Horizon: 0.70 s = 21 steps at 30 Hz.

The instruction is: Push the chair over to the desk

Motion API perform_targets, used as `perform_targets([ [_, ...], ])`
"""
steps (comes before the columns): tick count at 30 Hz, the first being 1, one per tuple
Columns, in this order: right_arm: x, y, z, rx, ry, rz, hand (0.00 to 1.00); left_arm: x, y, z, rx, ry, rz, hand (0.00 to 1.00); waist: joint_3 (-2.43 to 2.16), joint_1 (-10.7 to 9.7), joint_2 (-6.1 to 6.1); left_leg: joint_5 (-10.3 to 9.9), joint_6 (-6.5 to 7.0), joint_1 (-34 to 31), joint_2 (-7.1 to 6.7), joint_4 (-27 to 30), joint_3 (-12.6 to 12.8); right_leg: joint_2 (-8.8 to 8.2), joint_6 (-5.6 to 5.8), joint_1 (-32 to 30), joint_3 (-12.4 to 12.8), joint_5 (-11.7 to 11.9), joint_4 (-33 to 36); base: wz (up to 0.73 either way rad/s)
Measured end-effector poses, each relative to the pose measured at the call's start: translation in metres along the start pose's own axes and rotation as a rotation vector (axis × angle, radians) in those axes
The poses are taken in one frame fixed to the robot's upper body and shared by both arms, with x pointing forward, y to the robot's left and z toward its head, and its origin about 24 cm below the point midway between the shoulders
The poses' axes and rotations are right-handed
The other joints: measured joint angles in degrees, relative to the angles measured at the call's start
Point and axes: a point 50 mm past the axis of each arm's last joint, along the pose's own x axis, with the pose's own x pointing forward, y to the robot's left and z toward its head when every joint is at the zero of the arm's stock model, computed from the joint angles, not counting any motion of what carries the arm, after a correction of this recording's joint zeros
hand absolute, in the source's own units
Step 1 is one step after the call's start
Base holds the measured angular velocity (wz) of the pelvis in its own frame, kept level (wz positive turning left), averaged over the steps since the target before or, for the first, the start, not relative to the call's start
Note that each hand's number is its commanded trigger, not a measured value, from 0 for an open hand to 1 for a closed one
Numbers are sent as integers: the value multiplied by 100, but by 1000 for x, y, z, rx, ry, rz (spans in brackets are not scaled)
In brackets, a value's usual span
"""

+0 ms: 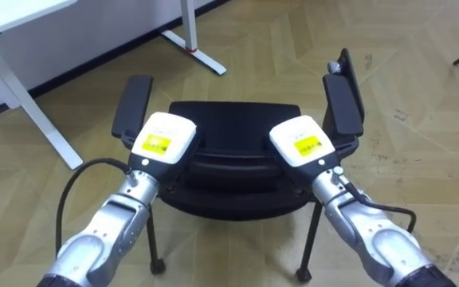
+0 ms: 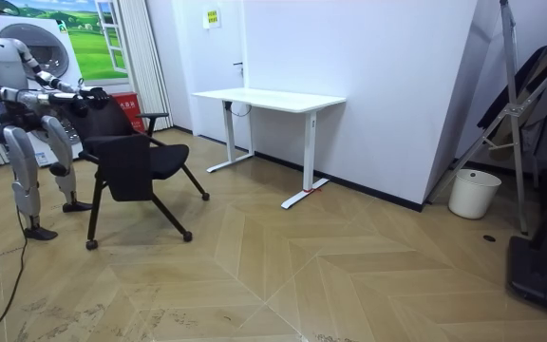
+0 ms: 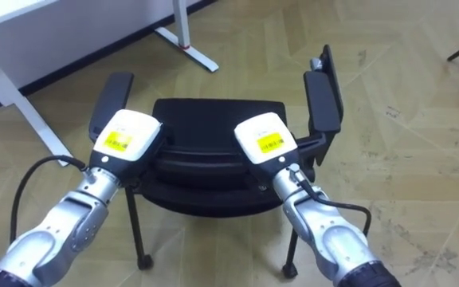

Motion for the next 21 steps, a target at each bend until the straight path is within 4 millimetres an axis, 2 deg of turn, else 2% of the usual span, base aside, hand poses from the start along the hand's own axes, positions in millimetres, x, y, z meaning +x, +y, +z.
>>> perform_targets([
  [4,3,3,-4,5,-6,7,100,7,-2,-2,-5,-6,-16,100,37,32,-23,-28,-1,-180,44,425,-19,3,-41,45,-103,-27,-14,9],
  [7,6,5,-5,9,-10,5,100,13,-2,-5,1,-13,-17,100,78,95,-42,-235,-16,-671,234,1472,-152,99,-173,-36,-200,-239,302,13],
  [8,6,6,-5,11,-11,7,100,13,-3,-5,2,-14,-20,100,93,83,-72,-236,-15,-755,268,1687,-159,102,-200,-35,-233,-317,398,26],
  [9,5,7,-4,12,-14,11,100,14,-4,-6,4,-15,-22,100,108,103,-92,-234,-12,-999,362,2224,-166,140,-255,-36,-294,-478,572,29],
  [10,4,8,-4,13,-18,16,100,13,-6,-6,2,-15,-20,100,122,136,-64,-232,-9,-1232,479,2741,-277,214,-318,-41,-349,-629,718,39],
  [11,3,10,-3,18,-20,16,100,12,-7,-6,0,-15,-20,100,120,129,-30,-209,22,-1457,609,3188,-403,323,-393,-21,-418,-747,838,31],
  [12,2,11,-2,24,-19,16,100,12,-7,-6,0,-14,-20,100,121,126,-30,-163,90,-1565,674,3402,-402,361,-430,-19,-442,-803,910,31],
  [13,2,12,0,41,-16,13,100,11,-7,-7,1,-11,-16,100,135,136,-43,0,205,-1806,790,3807,-401,395,-514,-3,-437,-894,1027,28],
  [14,2,13,1,51,-16,9,100,10,-8,-8,1,-7,-10,100,149,168,-98,112,333,-2070,811,4071,-408,400,-588,3,-435,-993,1155,31],
  [15,1,13,0,54,-17,5,100,10,-8,-7,-3,-8,-6,100,146,161,-147,58,353,-2172,739,4049,-379,391,-617,-16,-426,-1025,1202,37],
  [16,0,11,-3,48,-22,-11,100,11,-8,-5,-11,-10,7,100,149,139,-92,-101,428,-2414,578,3845,-170,384,-636,-75,-431,-1099,1289,23],
  [17,-1,10,-4,43,-27,-18,100,11,-8,-5,-14,-10,9,100,147,144,-58,-130,434,-2493,493,3629,-36,379,-635,-98,-431,-1122,1312,0],
  [18,-2,10,-3,31,-33,-23,100,8,-10,-4,-23,-7,9,100,134,154,-12,-108,413,-2552,255,2924,98,338,-647,-96,-456,-1152,1328,-32],
  [19,-4,11,-3,21,-34,-27,100,6,-12,-4,-27,-7,13,100,122,203,22,32,376,-2524,3,2135,187,329,-628,-49,-472,-1198,1317,-28],
  [20,-6,13,-4,17,-33,-37,100,5,-12,-2,-32,-8,23,100,106,224,18,221,443,-2476,-178,1449,248,336,-594,39,-504,-1267,1299,-19],
  [21,-7,14,-4,20,-33,-42,100,5,-12,-2,-32,-8,29,100,94,253,-9,356,557,-2460,-208,1281,266,335,-576,75,-479,-1301,1289,-17],
])
